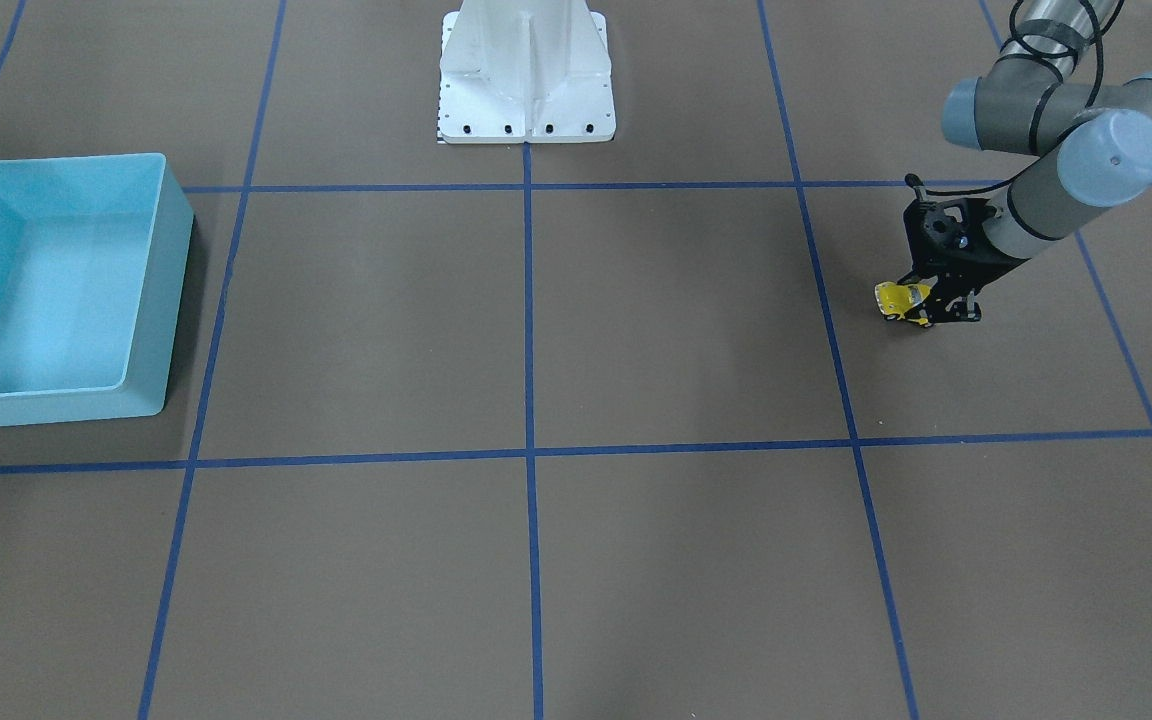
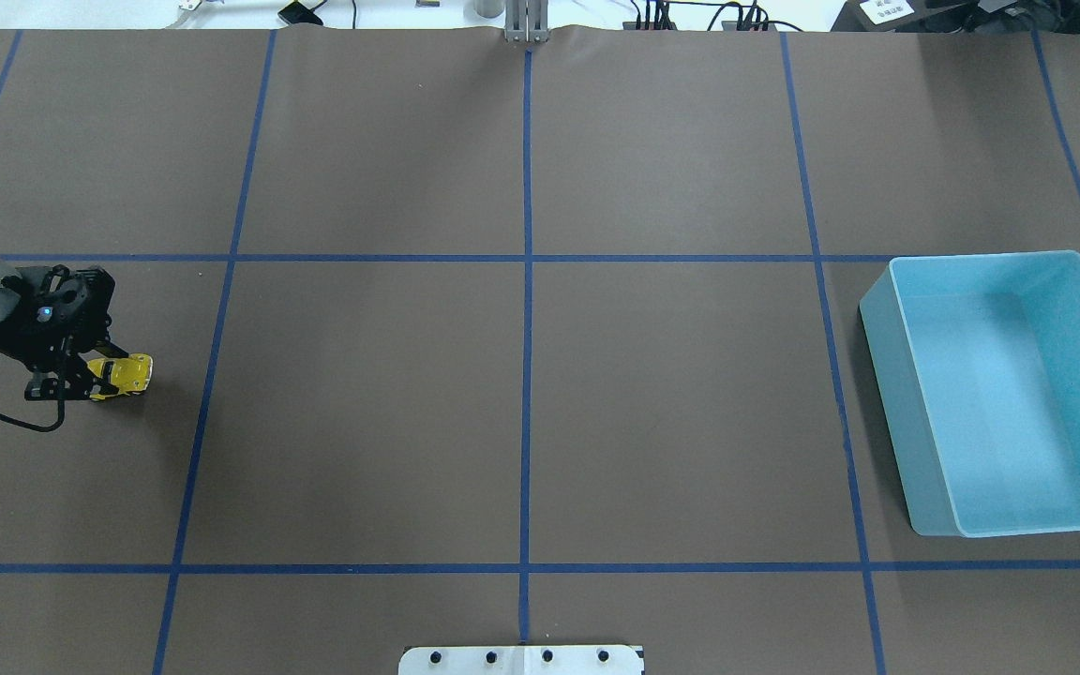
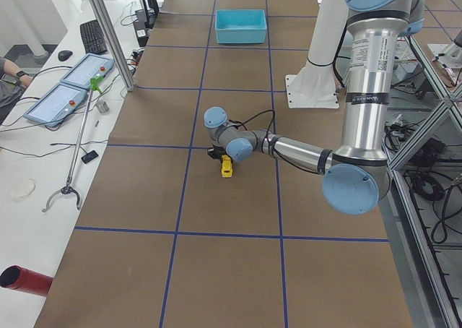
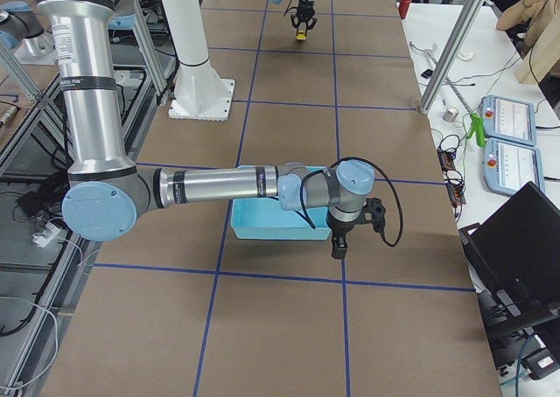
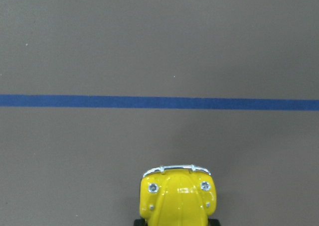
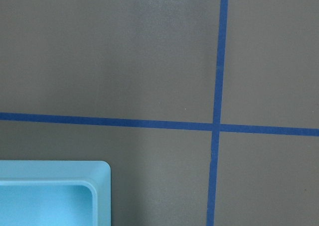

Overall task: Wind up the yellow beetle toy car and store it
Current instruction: 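Press the car down with the left gripper and drag it toward the robot, then keep dragging the car backward toward the robot with the left gripper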

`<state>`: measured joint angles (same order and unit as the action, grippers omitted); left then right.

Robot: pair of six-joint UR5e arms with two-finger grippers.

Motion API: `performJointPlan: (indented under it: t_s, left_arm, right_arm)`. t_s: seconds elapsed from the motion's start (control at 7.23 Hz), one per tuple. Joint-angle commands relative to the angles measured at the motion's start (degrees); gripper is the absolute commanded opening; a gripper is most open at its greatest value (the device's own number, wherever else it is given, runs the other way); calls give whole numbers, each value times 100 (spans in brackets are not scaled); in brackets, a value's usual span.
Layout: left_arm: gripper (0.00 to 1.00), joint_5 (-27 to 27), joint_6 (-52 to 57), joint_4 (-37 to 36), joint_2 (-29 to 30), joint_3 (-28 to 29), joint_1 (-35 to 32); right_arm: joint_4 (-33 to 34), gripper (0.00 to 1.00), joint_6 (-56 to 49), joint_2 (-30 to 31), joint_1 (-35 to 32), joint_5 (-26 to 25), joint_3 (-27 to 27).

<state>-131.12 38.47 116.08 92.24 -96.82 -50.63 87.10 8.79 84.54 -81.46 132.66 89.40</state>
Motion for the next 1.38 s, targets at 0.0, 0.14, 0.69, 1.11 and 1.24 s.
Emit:
performJointPlan:
  t_s: [0.0, 0.14, 0.69, 1.11, 1.24]
  left_arm:
    - [0, 7, 3, 3, 5, 40, 0]
    - [0, -2, 12, 3, -4, 75, 0]
    - [0, -80, 311, 3, -74, 93, -8]
    - [0, -89, 328, 3, -127, 102, -17]
    - [0, -90, 346, 3, -136, 102, -17]
  right_arm:
    - [0, 100, 9, 18, 7, -12, -10]
    - [-9, 100, 0, 36, 7, -20, -19]
    - [-26, 100, 0, 1, 7, -222, -18]
    - [-62, 100, 0, 9, 7, -275, -45]
    - [-62, 100, 0, 9, 7, -275, -45]
